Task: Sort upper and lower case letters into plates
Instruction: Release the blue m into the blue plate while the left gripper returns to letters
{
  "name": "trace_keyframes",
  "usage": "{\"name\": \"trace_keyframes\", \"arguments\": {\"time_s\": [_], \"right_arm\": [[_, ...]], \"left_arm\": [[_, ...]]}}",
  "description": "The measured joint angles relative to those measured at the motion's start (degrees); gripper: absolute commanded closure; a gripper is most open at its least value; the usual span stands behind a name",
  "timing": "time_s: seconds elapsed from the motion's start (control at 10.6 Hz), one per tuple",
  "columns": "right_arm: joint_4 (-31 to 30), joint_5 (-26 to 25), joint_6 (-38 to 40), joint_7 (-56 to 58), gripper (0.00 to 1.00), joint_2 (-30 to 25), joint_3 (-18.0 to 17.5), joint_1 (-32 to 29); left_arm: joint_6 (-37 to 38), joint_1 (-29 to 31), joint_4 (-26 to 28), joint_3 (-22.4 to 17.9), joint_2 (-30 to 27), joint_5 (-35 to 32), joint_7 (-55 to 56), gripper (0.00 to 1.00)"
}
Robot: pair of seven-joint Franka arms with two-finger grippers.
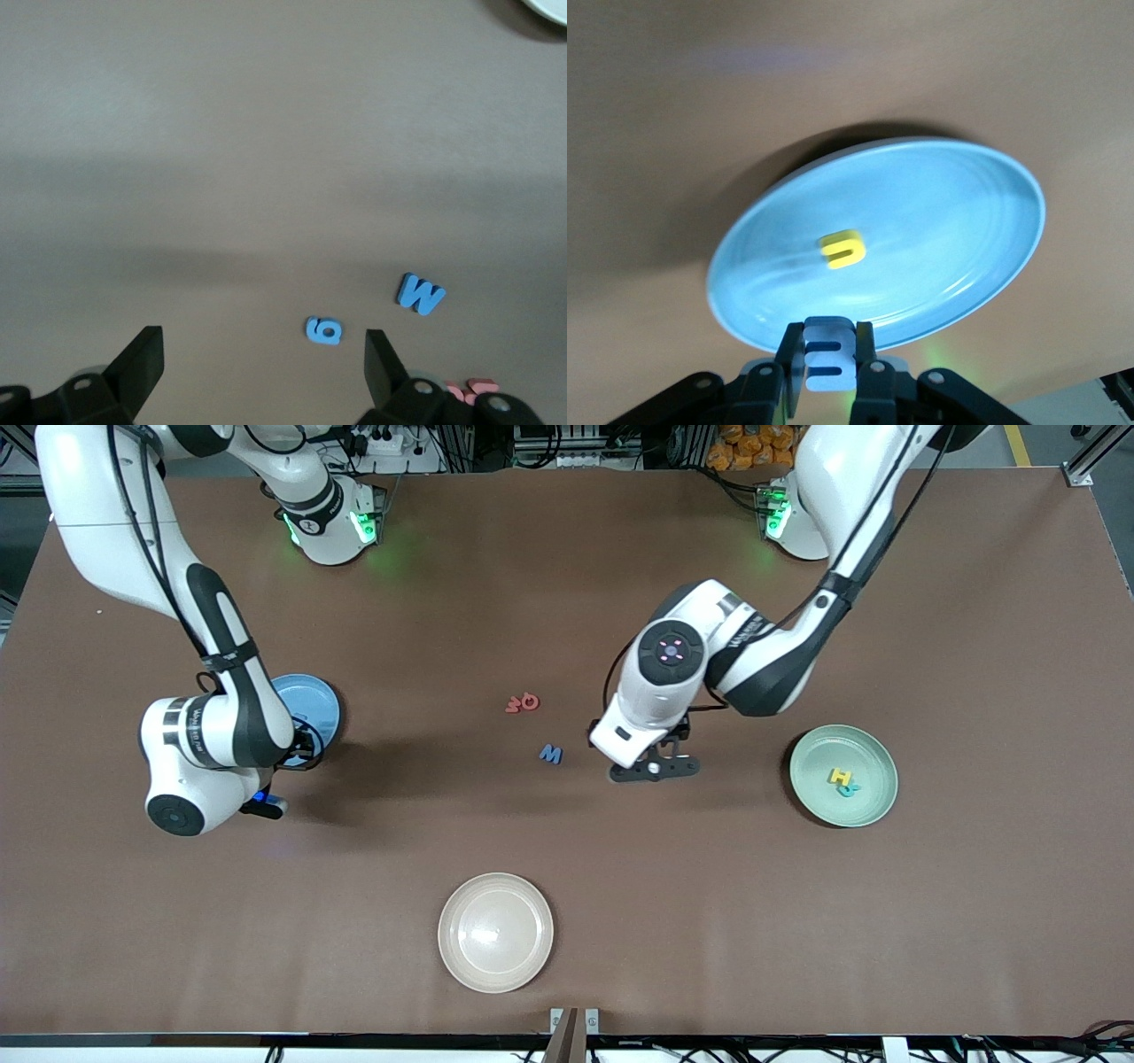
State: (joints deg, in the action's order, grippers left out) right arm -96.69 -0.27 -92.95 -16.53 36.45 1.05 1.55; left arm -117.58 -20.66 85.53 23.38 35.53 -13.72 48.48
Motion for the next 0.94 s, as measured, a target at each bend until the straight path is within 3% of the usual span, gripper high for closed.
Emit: {"name": "trace_keyframes", "arguments": {"time_s": [0.47, 0.56, 0.66, 0.75, 0.94], "right_arm": [[-1.99, -2.35, -1.21, 7.30, 0.86, 0.25, 0.07, -3.10], [-2.29, -2.38, -1.39, 8.02, 0.73, 0.36, 0.07, -3.69], [-2.32, -2.38, -1.48, 8.21, 0.42, 0.47, 0.07, -3.84], [-2.32, -2.39, -1.68, 8.64, 0.17, 0.55, 0.01, -3.83], [-2.32, -2.39, -1.94, 10.38, 0.00, 0.60, -0.02, -3.83]], "left_arm": [[-3.37, -9.00, -3.39, -3.33, 5.57, -4.11, 0.12, 0.00], [-4.91, -9.53, -3.43, -3.51, 6.25, -4.12, 0.36, 0.00], [-7.07, -10.06, -3.44, -3.62, 7.10, -4.17, 0.84, 0.00], [-8.99, -10.68, -3.45, -3.88, 7.92, -4.18, 1.14, 0.00], [-10.32, -11.59, -3.59, -4.39, 9.17, -4.23, 1.40, 0.00]]}}
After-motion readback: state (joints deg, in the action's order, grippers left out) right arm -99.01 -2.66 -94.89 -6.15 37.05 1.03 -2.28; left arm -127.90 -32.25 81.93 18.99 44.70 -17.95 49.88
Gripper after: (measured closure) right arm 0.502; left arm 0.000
